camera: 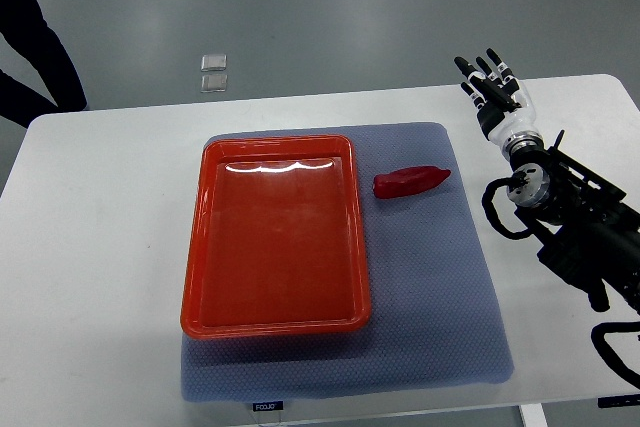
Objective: Place red pepper on red tray
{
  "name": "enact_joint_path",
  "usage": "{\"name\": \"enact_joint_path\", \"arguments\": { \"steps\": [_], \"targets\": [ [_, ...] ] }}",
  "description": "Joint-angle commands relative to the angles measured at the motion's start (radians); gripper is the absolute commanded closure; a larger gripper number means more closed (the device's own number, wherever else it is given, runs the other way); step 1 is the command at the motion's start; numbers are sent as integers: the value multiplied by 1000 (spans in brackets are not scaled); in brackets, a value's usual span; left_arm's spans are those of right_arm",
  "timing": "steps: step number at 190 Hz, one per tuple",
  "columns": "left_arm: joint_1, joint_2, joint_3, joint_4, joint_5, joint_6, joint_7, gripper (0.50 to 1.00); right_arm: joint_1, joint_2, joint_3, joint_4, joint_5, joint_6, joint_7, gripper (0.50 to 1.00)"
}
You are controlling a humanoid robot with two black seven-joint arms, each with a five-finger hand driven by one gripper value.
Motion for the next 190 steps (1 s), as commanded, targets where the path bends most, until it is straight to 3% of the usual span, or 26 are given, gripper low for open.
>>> {"name": "enact_joint_path", "arguments": {
  "steps": [1,190],
  "targets": [
    [-1,0,0,1,-1,0,0,500,0,0,0,0,0,0,0,587],
    [0,0,-3,0,-1,0,-4,500,2,-3,-2,-3,0,-3,0,587]
  ]
}}
